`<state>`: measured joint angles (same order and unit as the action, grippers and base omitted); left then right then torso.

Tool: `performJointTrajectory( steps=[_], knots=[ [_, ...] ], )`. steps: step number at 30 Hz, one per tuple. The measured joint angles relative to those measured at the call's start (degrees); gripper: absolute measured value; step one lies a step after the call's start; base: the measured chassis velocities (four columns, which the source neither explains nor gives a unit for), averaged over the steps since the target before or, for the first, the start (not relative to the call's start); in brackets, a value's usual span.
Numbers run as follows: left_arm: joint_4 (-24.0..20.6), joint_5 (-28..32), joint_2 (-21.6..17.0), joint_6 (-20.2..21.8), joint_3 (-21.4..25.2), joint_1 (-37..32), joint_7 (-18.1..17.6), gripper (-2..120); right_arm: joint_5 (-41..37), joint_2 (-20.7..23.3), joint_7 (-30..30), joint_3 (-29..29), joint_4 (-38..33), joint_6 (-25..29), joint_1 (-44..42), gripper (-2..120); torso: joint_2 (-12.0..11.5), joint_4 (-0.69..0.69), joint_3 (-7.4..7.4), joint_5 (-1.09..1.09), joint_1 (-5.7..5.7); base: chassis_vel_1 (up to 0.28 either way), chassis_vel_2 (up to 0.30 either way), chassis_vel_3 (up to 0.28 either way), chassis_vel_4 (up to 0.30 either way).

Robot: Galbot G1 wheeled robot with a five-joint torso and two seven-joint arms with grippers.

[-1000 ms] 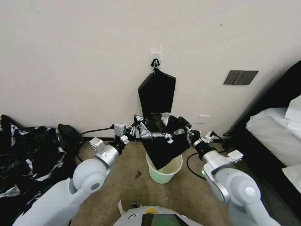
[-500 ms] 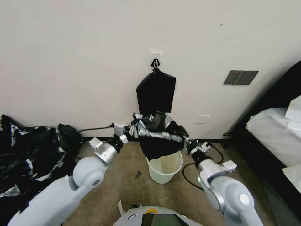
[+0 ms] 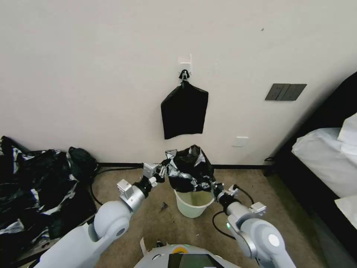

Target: Place a trash bag onto the trash bin.

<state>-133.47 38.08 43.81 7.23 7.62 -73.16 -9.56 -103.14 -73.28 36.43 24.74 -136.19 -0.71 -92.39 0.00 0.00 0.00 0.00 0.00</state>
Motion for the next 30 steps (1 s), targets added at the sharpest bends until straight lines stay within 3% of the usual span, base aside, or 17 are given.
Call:
performJointTrajectory(
  steps=[7,14,24,30],
  knots=[
    [-0.33,-0.73,-0.73,-0.24,1.07,0.42,0.12,0,-3.01,-3.39,-1.07,-0.58,-1.18,-0.23,2.86,0,0.00,0.00,0.01,-0.01,0.00,0.000,0.000,0.000,0.000],
    [-2.05,1.35,-3.65,-0.05,3.84,3.02,0.04,0,-9.57,-3.94,4.46,-0.18,-7.00,2.43,7.99,0,0.00,0.00,0.01,0.00,0.00,0.000,0.000,0.000,0.000],
    [3.26,-7.34,1.29,-0.63,-1.38,1.43,5.08,0,-7.21,-5.86,-0.01,-0.14,3.36,-0.22,4.71,0,0.00,0.00,0.00,0.00,0.00,0.000,0.000,0.000,0.000],
    [5.43,-9.43,2.87,-0.48,-3.31,0.03,5.57,0,-6.37,-7.93,-1.54,-0.93,6.27,-0.44,4.13,0,0.00,-0.01,0.01,0.00,0.00,0.000,0.000,0.000,0.000]
  ],
)
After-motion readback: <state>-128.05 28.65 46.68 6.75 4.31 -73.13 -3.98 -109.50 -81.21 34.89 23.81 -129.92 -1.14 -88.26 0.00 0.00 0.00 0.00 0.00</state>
